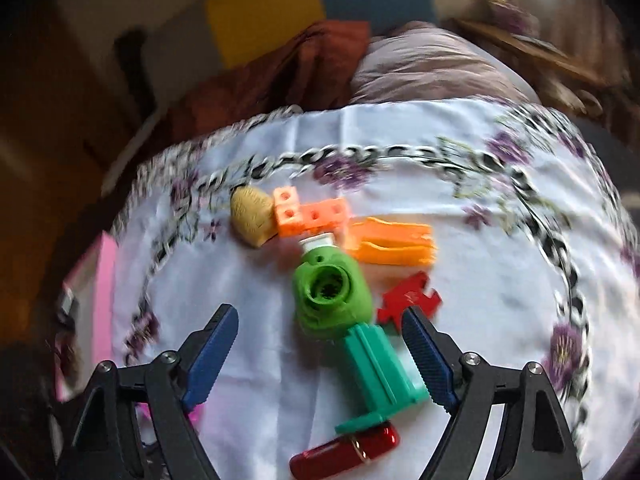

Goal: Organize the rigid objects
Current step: 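Carry the magenta funnel into the tray while the right gripper grasps the green plug toy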

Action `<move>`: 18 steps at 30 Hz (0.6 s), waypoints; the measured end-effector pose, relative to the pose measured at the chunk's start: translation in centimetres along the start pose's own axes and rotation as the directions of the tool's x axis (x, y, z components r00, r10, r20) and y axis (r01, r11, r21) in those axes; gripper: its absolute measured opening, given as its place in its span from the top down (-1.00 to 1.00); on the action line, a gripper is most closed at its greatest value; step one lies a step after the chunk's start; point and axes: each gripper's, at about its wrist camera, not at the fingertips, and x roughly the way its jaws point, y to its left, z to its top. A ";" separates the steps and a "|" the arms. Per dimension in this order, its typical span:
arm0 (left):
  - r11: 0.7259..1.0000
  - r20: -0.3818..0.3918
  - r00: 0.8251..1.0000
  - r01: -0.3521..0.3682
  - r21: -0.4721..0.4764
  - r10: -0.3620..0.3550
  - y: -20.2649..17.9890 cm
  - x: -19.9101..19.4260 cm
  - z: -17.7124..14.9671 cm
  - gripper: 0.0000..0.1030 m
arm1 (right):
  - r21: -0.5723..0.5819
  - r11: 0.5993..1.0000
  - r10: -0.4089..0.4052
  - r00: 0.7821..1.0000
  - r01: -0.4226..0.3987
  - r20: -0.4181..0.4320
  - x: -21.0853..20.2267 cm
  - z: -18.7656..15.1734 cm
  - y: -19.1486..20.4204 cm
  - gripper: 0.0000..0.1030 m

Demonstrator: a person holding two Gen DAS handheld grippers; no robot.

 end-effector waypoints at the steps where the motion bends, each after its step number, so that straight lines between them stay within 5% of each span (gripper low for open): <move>1: 1.000 -0.010 1.000 0.010 -0.015 -0.010 0.1 0.2 -0.1 -0.14 | -0.027 0.999 -0.017 1.000 0.016 -0.010 0.5 0.3 0.5 -0.65; 6: 1.000 0.005 1.000 0.010 -0.028 -0.010 0.1 0.1 -0.6 -0.13 | -0.141 0.987 -0.089 0.991 0.074 -0.104 4.3 1.6 1.9 -0.64; 7: 0.999 0.009 1.000 0.019 -0.036 -0.018 0.2 0.2 -0.7 -0.13 | -0.151 0.984 -0.107 0.988 0.090 -0.109 5.0 1.7 1.8 -0.52; 8: 0.999 0.012 1.000 0.021 -0.042 -0.021 0.3 0.2 -0.7 -0.13 | -0.158 0.982 -0.119 0.986 0.100 -0.113 5.5 1.9 1.9 -0.02; 11: 0.998 0.018 1.000 0.014 -0.055 -0.013 0.6 -0.4 -1.1 -0.13 | -0.201 0.972 -0.151 0.981 0.125 -0.121 6.1 1.5 2.7 -0.02; 18: 0.997 0.073 0.997 0.023 -0.080 -0.017 0.9 -3.4 -1.7 -0.13 | -0.242 0.969 0.021 0.988 -0.058 -0.153 4.0 -2.1 6.5 -0.02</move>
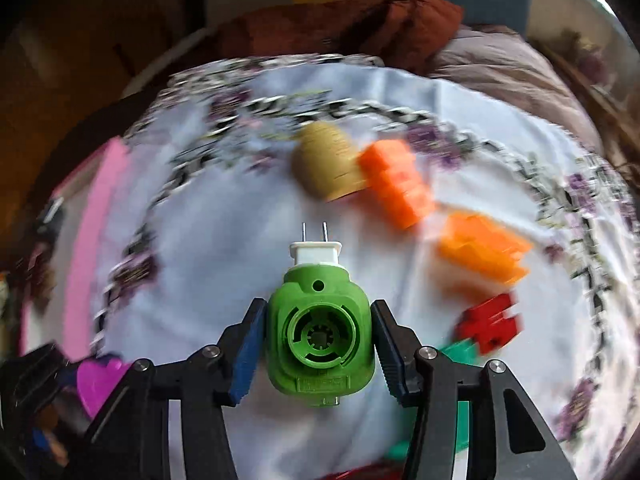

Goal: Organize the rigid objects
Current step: 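Carry the magenta funnel into the tray while the right gripper grasps the green plug toy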

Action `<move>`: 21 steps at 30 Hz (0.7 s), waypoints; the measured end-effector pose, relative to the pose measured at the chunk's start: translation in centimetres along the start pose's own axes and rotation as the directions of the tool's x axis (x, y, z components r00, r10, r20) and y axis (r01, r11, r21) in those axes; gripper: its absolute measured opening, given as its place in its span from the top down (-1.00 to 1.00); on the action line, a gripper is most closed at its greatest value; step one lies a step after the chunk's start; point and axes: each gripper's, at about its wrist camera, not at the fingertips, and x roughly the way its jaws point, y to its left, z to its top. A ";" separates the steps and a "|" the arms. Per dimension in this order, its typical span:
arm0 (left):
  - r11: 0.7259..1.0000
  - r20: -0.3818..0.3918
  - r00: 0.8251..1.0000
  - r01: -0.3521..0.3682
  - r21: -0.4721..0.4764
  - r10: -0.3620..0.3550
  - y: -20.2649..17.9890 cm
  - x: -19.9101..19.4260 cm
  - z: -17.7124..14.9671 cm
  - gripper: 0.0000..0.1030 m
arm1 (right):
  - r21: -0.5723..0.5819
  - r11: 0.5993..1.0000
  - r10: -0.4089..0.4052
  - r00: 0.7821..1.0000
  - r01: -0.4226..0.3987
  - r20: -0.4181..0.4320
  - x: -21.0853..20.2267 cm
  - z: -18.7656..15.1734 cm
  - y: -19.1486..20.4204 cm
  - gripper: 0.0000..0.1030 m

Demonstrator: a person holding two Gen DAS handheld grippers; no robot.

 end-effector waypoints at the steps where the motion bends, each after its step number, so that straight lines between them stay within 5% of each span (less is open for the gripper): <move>1: 1.000 0.012 1.000 0.000 0.001 0.000 0.0 -0.6 -0.1 -0.13 | -0.004 1.000 0.011 1.000 -0.011 -0.005 0.1 -0.4 0.5 -0.03; 11: 0.999 0.122 0.991 -0.045 -0.031 0.048 0.9 -6.8 -1.1 -0.13 | 0.002 1.000 0.010 1.000 -0.010 0.005 1.0 -1.4 1.1 -0.03; 21: 0.972 0.185 0.969 -0.128 -0.198 0.166 6.7 -12.5 -3.5 -0.13 | -0.021 1.000 -0.010 1.000 0.011 0.008 1.3 -1.5 1.5 -0.07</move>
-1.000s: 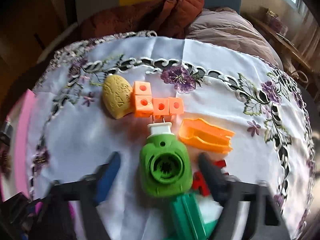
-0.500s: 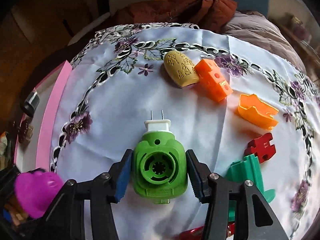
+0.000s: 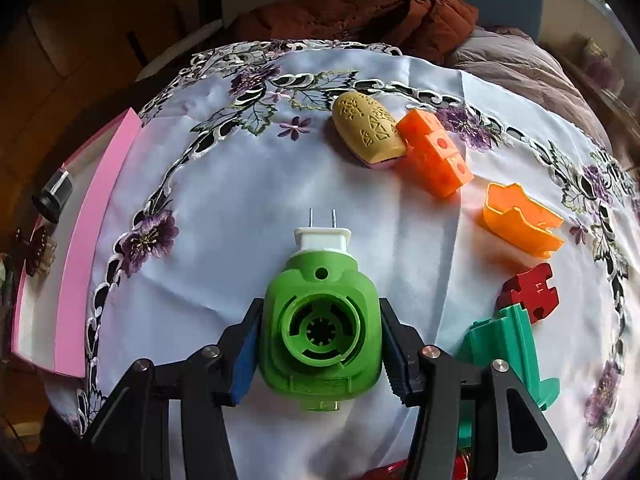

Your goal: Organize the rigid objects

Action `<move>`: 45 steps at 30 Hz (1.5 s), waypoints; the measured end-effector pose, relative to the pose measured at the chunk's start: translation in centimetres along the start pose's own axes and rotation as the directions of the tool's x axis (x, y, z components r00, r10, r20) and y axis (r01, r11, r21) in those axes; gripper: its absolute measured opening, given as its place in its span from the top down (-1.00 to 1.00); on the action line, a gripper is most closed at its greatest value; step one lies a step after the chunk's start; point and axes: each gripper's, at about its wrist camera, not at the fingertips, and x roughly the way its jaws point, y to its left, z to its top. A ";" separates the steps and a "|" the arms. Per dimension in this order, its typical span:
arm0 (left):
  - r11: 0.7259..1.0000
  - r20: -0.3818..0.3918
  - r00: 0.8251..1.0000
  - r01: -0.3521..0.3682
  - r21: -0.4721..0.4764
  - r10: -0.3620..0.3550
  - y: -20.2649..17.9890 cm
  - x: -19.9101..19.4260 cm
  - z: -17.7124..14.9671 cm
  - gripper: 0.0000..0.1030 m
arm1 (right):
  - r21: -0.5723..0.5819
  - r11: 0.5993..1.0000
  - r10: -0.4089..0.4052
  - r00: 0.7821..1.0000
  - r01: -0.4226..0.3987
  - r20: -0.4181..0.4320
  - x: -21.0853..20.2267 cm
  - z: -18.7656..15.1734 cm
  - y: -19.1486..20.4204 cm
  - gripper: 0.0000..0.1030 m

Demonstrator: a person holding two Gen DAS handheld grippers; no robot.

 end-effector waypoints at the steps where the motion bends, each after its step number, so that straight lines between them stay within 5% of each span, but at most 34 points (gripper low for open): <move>1: 1.000 0.009 1.000 -0.015 -0.023 0.015 0.9 -0.5 0.0 -0.13 | 0.003 1.000 0.005 1.000 -0.005 0.000 0.0 0.0 -0.1 -0.09; 9: 0.980 0.052 0.996 -0.060 -0.190 0.071 7.2 -2.3 2.5 -0.13 | 0.011 1.000 0.015 1.000 -0.015 -0.005 0.0 0.1 0.0 -0.18; 17: 0.954 0.007 0.994 -0.099 -0.284 0.105 11.8 1.8 7.2 -0.13 | 0.039 0.998 0.042 0.999 -0.042 -0.009 -0.1 0.3 -0.2 -0.25; 25: 0.960 -0.095 0.984 -0.170 -0.221 0.152 13.0 7.5 9.5 -0.13 | 0.041 0.998 0.046 0.999 -0.046 -0.008 -0.2 0.4 -0.2 -0.29; 30: 0.959 -0.171 0.962 -0.238 -0.155 0.211 13.5 10.6 9.6 -0.14 | 0.041 0.998 0.045 0.999 -0.045 -0.003 -0.2 0.5 -0.2 -0.29; 35: 0.956 -0.168 0.949 -0.281 -0.079 0.265 12.6 11.6 9.5 -0.17 | 0.041 0.998 0.044 0.999 -0.044 -0.005 -0.1 0.6 -0.1 -0.29; 38: 0.954 -0.154 0.947 -0.294 -0.060 0.282 12.1 11.0 9.5 -0.39 | 0.040 0.998 0.047 0.999 -0.047 -0.004 -0.1 0.6 -0.1 -0.29; 45: 0.939 -0.050 0.939 -0.341 -0.044 0.339 10.8 6.3 9.5 -0.40 | 0.043 0.998 0.046 0.999 -0.046 -0.001 -0.1 0.7 -0.2 -0.35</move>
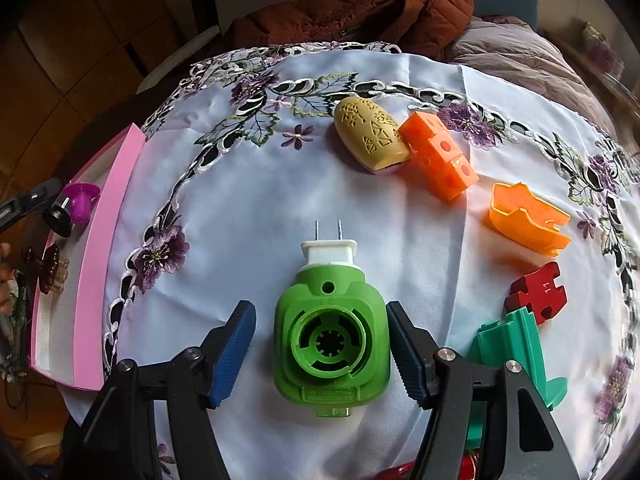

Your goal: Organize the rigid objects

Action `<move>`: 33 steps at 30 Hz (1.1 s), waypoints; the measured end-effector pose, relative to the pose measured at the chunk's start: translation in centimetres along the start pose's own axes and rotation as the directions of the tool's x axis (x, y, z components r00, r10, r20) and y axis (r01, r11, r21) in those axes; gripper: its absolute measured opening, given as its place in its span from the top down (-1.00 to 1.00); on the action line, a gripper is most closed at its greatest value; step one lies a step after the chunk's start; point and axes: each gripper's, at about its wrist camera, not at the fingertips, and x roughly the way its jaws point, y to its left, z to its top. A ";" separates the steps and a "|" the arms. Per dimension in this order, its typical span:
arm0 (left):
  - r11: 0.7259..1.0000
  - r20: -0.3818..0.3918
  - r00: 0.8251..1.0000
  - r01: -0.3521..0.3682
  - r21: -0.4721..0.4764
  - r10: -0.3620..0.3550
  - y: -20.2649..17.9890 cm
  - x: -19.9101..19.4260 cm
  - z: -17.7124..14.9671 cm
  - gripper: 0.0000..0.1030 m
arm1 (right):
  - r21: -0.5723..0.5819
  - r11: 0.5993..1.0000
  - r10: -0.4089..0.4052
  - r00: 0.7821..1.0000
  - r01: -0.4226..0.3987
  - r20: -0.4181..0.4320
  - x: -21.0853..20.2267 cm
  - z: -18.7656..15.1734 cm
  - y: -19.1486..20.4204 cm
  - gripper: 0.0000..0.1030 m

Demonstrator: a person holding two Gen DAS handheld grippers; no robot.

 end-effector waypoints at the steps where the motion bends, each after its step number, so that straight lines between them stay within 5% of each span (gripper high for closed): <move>1: 1.000 0.013 1.000 -0.005 0.002 0.005 -0.1 -1.0 -0.5 -0.40 | 0.002 1.000 0.000 1.000 0.000 0.003 -0.1 0.1 0.0 -0.38; 16: 0.998 -0.008 0.999 0.048 0.043 -0.048 -4.0 -6.8 -9.0 -0.40 | 0.008 1.000 -0.017 0.999 0.017 0.035 -0.8 0.1 -0.1 -0.38; 18: 0.998 -0.012 0.999 0.040 0.040 -0.039 -4.1 -6.8 -9.4 -0.40 | -0.001 1.000 -0.025 0.999 0.025 0.030 -0.7 0.1 0.0 -0.35; 20: 0.999 -0.012 0.999 0.036 0.036 -0.036 -4.0 -6.9 -9.8 -0.40 | -0.021 0.999 -0.040 0.999 0.040 0.022 -0.5 0.0 0.3 -0.02; 33: 0.999 0.009 0.999 0.036 0.034 -0.036 -3.4 -8.1 -10.2 -0.40 | -0.041 0.997 -0.068 0.998 0.069 0.010 0.1 -0.3 0.3 -0.03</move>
